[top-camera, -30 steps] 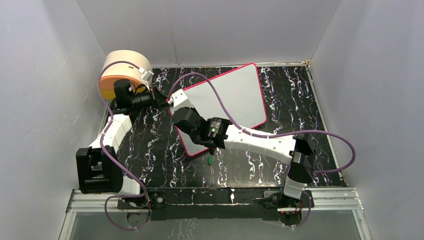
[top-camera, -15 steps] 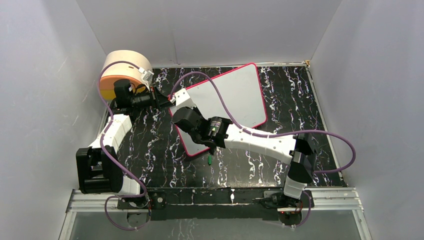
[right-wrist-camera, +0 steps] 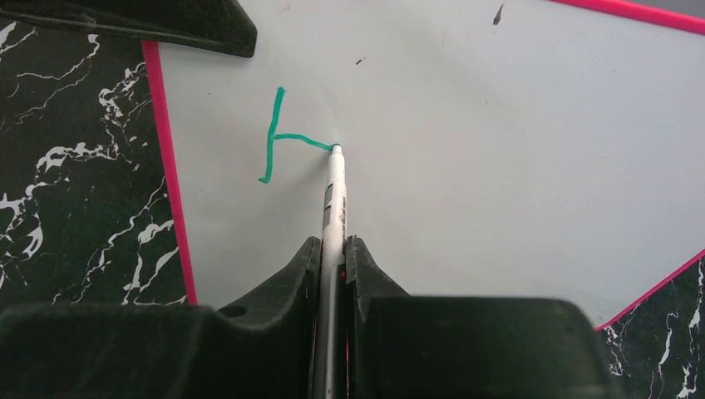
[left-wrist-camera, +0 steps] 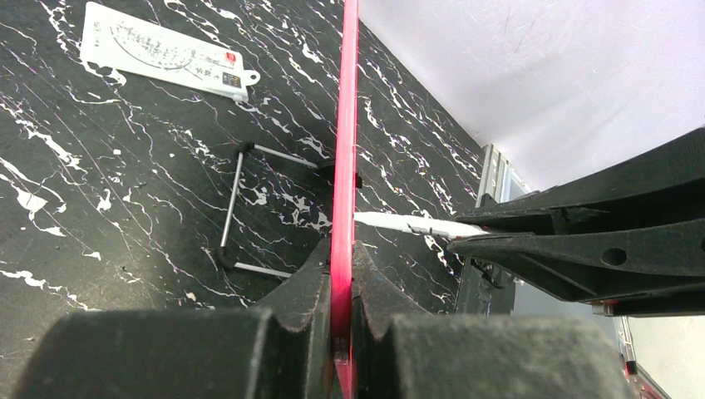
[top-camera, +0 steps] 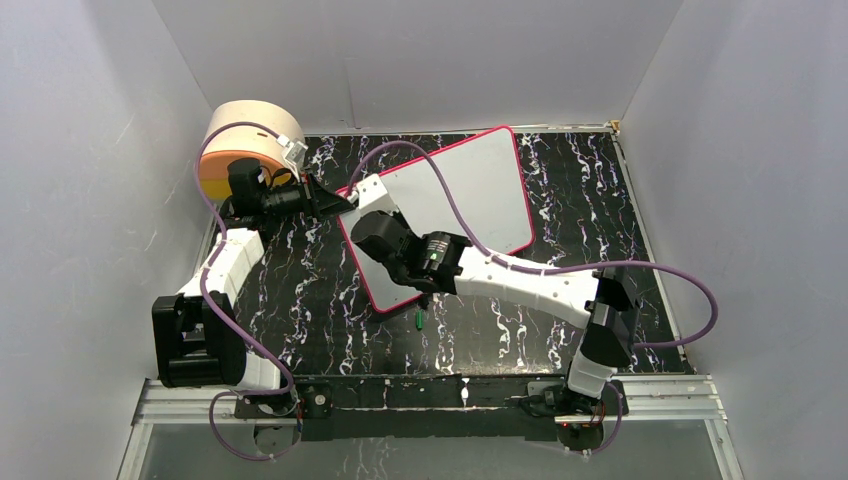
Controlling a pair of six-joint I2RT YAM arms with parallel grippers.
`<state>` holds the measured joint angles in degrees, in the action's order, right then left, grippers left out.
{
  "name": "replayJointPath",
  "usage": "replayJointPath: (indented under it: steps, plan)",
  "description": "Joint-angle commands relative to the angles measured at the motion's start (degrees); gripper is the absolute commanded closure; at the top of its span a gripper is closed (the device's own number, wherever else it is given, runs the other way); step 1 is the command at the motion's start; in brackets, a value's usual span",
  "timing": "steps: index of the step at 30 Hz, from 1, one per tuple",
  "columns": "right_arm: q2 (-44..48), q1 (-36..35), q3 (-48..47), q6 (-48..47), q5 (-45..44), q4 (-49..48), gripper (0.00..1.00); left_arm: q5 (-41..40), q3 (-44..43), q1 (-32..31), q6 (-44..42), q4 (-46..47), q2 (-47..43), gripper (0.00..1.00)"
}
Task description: Write a sentence on the whiteboard
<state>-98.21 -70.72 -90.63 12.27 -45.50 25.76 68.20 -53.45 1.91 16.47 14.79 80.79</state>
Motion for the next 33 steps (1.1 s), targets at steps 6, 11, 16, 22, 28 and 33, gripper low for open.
replayJointPath:
  steps: [6, 11, 16, 22, 28, 33]
  plan:
    - [3.88, 1.02, 0.52, -1.35, 0.00, -4.39, 1.00, -1.94, 0.20, -0.75, -4.16, -1.60, 0.06, 1.00]
    - [3.73, 1.11, 0.21, -2.11, 0.53, -5.93, 1.00, -1.91, 0.23, -0.77, -4.16, -1.60, 0.13, 1.00]
    - [4.16, 1.13, 0.01, -2.68, 1.31, -7.06, 1.00, -1.92, 0.19, -0.85, -4.08, -1.60, 0.15, 1.00]
    - [3.95, 1.23, -0.31, -3.04, 1.27, -7.89, 1.00, -1.76, 0.19, -0.94, -4.06, -1.55, 0.15, 1.00]
    - [3.65, 1.70, -0.53, -3.25, 0.24, -8.18, 1.00, -1.85, 0.30, -1.03, -4.16, -1.60, 0.15, 1.00]
    - [3.47, 2.07, -0.45, -3.13, 0.44, -8.45, 1.00, -1.86, 0.28, -1.01, -4.24, -1.65, 0.11, 1.00]
